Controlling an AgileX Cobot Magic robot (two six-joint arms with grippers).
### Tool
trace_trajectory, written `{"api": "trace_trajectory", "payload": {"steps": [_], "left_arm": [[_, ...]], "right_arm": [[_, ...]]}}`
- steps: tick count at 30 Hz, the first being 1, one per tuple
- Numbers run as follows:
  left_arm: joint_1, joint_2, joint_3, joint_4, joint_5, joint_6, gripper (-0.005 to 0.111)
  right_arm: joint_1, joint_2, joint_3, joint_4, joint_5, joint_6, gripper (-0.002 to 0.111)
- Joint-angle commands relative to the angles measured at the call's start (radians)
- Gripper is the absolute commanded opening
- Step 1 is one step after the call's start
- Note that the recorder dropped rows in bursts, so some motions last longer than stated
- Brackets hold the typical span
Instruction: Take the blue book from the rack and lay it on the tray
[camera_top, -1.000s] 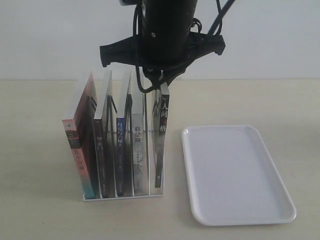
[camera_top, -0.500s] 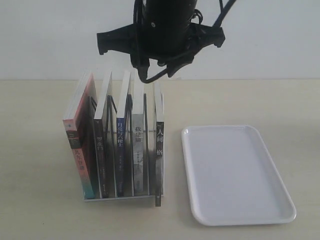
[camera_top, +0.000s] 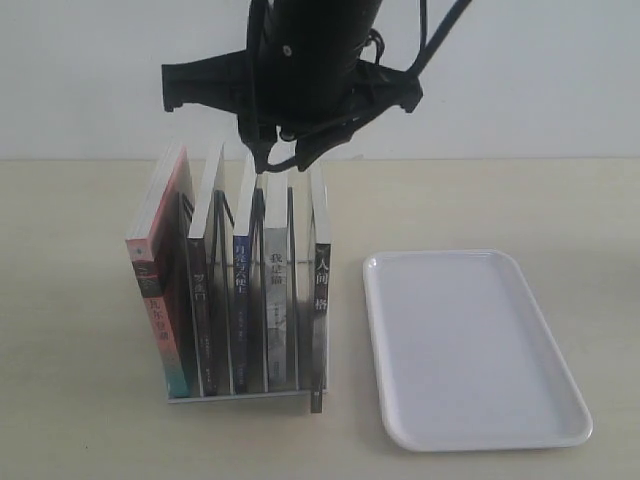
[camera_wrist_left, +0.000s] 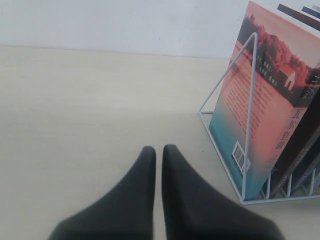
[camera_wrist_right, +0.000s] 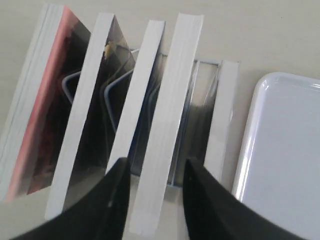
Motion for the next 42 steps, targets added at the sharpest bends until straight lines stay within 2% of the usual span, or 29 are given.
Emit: {"api": "trace_trajectory", "payload": {"steps": [1, 42], "left_arm": [[0.001, -0.003, 0.003, 0.004, -0.005, -0.006, 0.004], [0.001, -0.003, 0.003, 0.004, -0.005, -0.006, 0.004]], "right_arm": [[0.001, 0.036, -0.002, 0.011, -0.029, -0.004, 0.034], [0.001, 0.137, -0.002, -0.047, -0.010, 0.015, 0.033]]}}
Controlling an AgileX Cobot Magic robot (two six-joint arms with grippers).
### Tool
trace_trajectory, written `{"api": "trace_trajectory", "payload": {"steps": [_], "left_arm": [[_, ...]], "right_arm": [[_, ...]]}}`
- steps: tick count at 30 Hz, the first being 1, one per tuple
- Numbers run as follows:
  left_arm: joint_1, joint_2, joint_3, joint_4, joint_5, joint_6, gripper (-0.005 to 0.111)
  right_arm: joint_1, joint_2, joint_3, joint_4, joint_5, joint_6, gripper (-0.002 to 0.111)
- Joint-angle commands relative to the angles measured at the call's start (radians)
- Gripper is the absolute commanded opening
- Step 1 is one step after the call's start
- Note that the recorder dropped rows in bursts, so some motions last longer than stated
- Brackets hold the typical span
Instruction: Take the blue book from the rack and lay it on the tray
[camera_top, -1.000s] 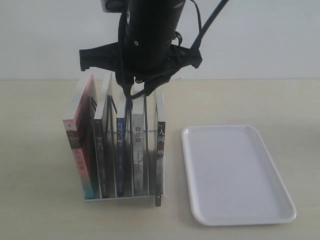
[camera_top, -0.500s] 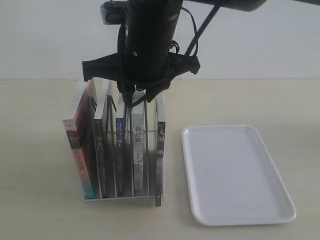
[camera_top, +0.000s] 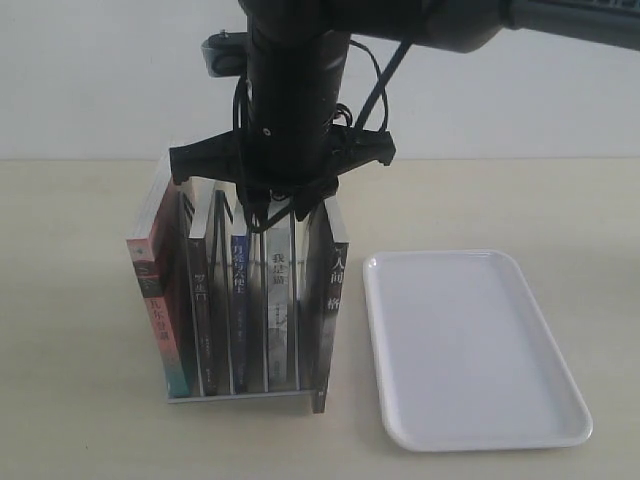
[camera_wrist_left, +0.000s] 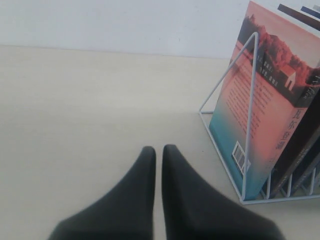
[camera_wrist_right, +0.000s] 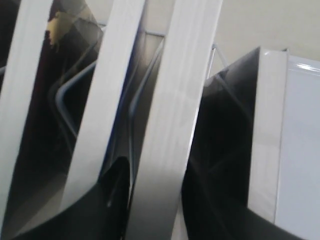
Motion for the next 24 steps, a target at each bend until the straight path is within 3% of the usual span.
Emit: {"api": "trace_trajectory", "payload": {"steps": [1, 4, 7, 15, 24], "left_arm": [[0.001, -0.003, 0.003, 0.004, -0.005, -0.006, 0.004], [0.001, -0.003, 0.003, 0.004, -0.005, -0.006, 0.004], [0.001, -0.003, 0.003, 0.004, -0.005, -0.006, 0.004], [0.001, -0.003, 0.003, 0.004, -0.005, -0.006, 0.004], [0.001, -0.003, 0.003, 0.004, -0.005, -0.006, 0.004]], "right_arm": [[0.001, 0.000, -0.002, -0.014, 0.009, -0.002, 0.033], [0.001, 0.000, -0.002, -0.014, 0.009, -0.002, 0.023], [0.001, 0.000, -0.002, -0.014, 0.009, -0.009, -0.001], [0.001, -0.003, -0.012, -0.014, 0.009, -0.007, 0.000], [0.001, -0.003, -0.135, -0.010, 0.082, -0.004, 0.000]]}}
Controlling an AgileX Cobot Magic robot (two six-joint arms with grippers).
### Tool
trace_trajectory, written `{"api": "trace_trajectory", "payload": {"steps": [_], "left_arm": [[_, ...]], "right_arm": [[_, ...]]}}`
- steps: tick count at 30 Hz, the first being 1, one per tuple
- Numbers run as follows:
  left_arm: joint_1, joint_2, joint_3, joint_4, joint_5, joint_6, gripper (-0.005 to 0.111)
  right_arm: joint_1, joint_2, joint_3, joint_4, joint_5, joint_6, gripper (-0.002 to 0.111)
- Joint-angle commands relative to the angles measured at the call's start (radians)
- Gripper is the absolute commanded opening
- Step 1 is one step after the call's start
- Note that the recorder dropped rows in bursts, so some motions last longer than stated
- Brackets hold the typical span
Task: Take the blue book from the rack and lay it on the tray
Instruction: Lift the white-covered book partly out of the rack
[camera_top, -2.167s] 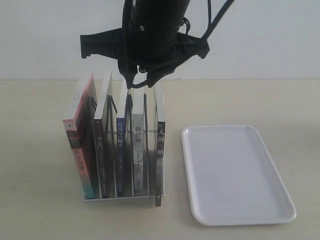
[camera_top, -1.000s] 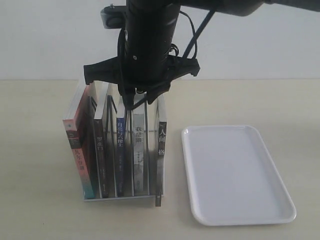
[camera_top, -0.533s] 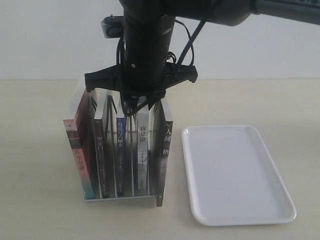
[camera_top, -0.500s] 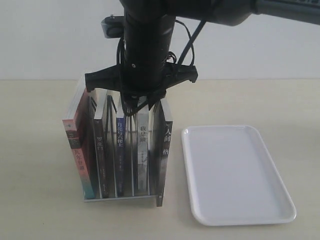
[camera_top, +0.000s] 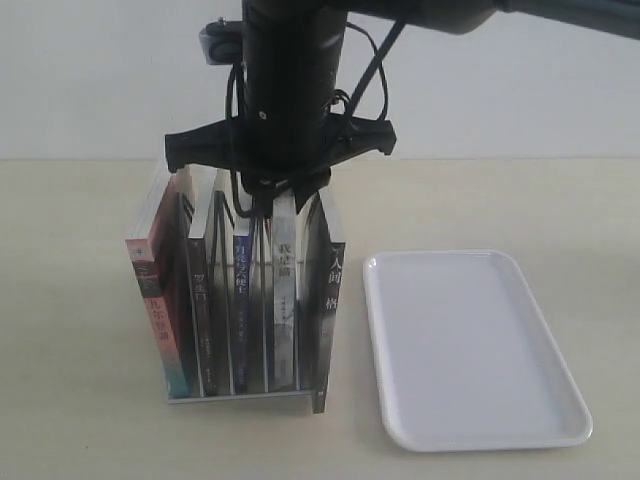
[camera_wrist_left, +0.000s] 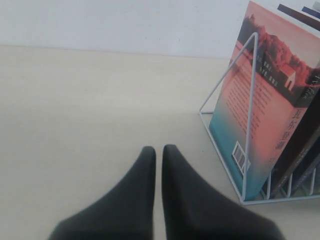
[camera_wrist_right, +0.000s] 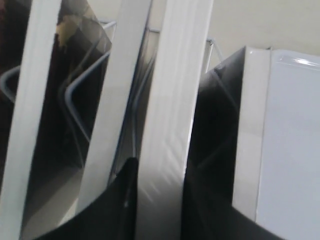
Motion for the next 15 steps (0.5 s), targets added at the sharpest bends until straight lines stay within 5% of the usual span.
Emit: {"api": "trace_trajectory", "payload": {"steps": [1, 15], "left_arm": [[0.001, -0.003, 0.003, 0.004, -0.005, -0.006, 0.004], [0.001, -0.003, 0.003, 0.004, -0.005, -0.006, 0.004]], "right_arm": [[0.000, -0.016, -0.063, -0.018, -0.002, -0.005, 0.000], [0.000, -0.042, -0.134, -0.008, -0.002, -0.007, 0.000]]}}
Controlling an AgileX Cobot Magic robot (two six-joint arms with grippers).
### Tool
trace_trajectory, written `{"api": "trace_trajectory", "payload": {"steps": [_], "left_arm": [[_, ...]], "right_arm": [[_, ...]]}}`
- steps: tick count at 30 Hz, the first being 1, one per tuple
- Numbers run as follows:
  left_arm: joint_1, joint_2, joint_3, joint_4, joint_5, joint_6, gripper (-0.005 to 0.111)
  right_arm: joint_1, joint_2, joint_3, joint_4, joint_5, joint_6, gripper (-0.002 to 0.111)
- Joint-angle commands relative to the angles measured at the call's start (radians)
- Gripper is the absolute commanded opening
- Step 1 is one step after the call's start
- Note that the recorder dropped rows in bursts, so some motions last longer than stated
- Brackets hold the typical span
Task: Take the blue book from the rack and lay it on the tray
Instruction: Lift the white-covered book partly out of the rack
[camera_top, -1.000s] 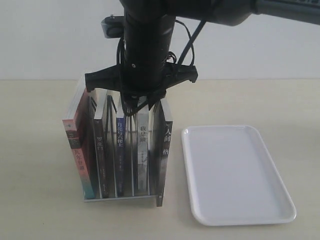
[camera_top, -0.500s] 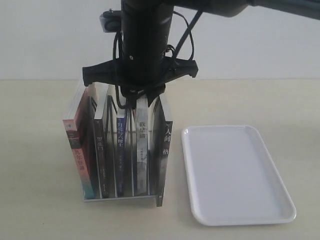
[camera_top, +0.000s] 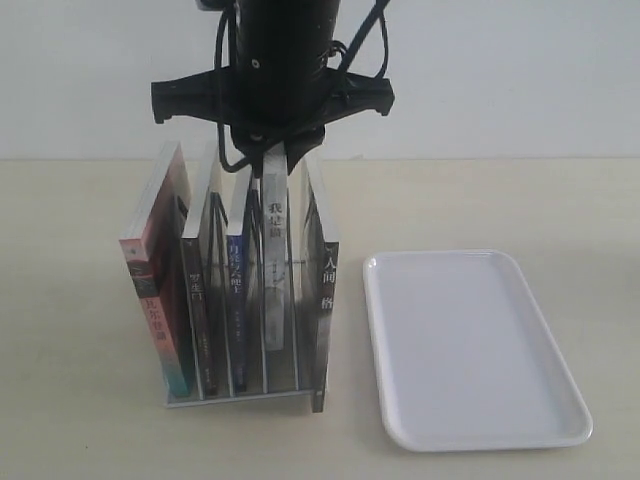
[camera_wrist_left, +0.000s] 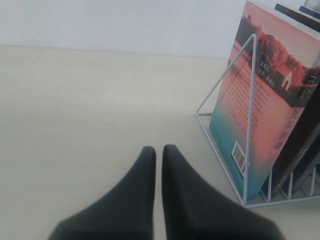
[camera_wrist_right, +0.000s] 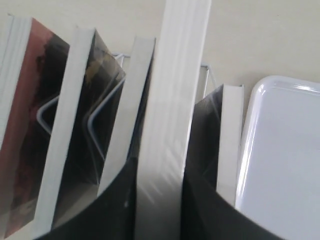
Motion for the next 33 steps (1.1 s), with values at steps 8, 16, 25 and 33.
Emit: {"api": "trace_trajectory", "payload": {"steps": [8, 16, 25, 33], "left_arm": [[0.001, -0.003, 0.003, 0.004, -0.005, -0.006, 0.004], [0.001, -0.003, 0.003, 0.004, -0.005, -0.006, 0.004], [0.001, -0.003, 0.003, 0.004, -0.005, -0.006, 0.004], [0.001, -0.003, 0.003, 0.004, -0.005, -0.006, 0.004]], "right_arm": [[0.000, -0.107, -0.022, 0.000, -0.041, -0.007, 0.000], [0.000, -0.142, -0.022, 0.001, -0.041, -0.007, 0.000], [0.000, -0.159, -0.022, -0.001, -0.041, -0.009, 0.000], [0.000, -0.159, -0.022, -0.003, -0.041, -0.011, 0.000]]}}
